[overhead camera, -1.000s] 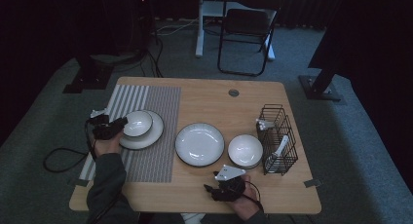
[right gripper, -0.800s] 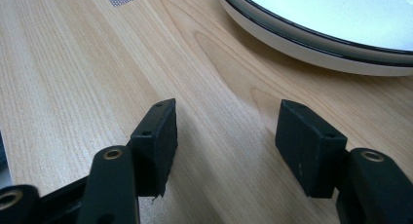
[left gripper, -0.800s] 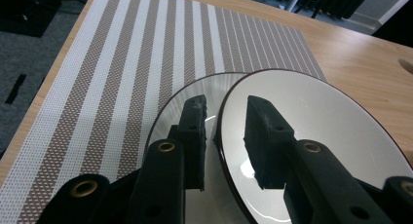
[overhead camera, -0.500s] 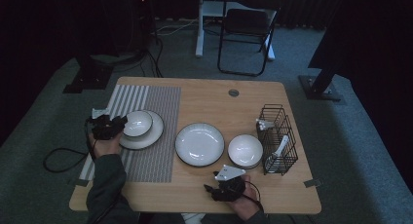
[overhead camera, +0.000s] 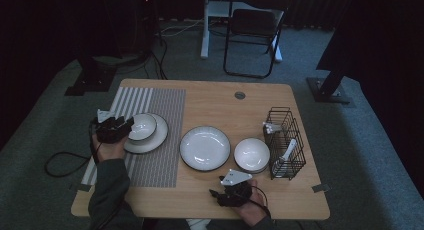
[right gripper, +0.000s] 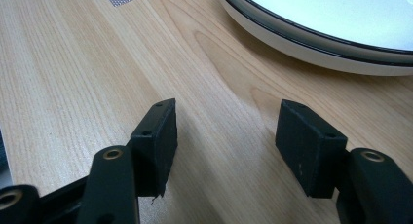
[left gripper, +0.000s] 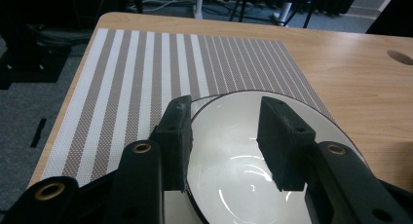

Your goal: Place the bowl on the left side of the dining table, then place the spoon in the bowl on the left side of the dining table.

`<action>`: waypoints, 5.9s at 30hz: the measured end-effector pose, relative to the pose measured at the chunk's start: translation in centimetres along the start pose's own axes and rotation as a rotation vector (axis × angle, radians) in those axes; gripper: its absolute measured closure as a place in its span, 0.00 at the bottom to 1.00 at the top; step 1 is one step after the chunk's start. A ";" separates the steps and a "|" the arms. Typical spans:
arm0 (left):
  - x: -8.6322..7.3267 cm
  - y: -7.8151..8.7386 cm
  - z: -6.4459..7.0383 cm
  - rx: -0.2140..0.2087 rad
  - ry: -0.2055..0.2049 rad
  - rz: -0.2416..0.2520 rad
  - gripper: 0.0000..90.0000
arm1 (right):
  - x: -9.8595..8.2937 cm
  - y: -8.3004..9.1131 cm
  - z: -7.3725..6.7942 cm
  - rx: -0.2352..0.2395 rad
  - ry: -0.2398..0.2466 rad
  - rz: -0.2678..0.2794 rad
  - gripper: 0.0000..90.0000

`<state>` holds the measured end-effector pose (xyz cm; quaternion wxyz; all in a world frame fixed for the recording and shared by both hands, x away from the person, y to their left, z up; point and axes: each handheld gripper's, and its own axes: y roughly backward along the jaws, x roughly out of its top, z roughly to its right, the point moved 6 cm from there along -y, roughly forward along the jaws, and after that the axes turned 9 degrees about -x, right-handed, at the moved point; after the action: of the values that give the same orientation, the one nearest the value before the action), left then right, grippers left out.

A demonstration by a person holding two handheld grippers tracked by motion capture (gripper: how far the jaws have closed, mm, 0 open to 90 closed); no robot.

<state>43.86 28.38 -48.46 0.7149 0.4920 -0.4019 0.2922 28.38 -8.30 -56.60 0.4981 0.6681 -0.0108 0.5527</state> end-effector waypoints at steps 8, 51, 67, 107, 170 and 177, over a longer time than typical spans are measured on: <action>0.0 0.4 0.5 0.000 -0.031 -0.001 0.63 | 0.0 0.0 0.1 -0.012 -0.003 -0.004 0.41; 1.4 1.3 5.8 -0.092 -0.199 0.004 0.59 | 0.2 0.0 -0.4 0.020 0.022 -0.014 0.42; 1.8 2.0 6.2 -0.098 -0.207 0.023 0.59 | 1.3 1.3 0.0 0.076 0.050 -0.027 0.42; 1.6 1.7 6.9 -0.113 -0.216 0.014 0.58 | 6.0 7.2 4.7 0.018 0.089 0.062 0.43; 1.2 1.2 7.4 -0.128 -0.223 -0.006 0.58 | 6.2 14.5 10.2 -0.155 0.067 0.138 0.46; 1.2 1.2 7.4 -0.133 -0.220 -0.006 0.58 | 5.9 15.3 11.1 -0.178 0.049 0.155 0.46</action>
<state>41.41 21.88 -45.44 0.6984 0.4739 -0.4948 0.2070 30.10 -20.39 -40.98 0.5114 0.6045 -0.0994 0.6027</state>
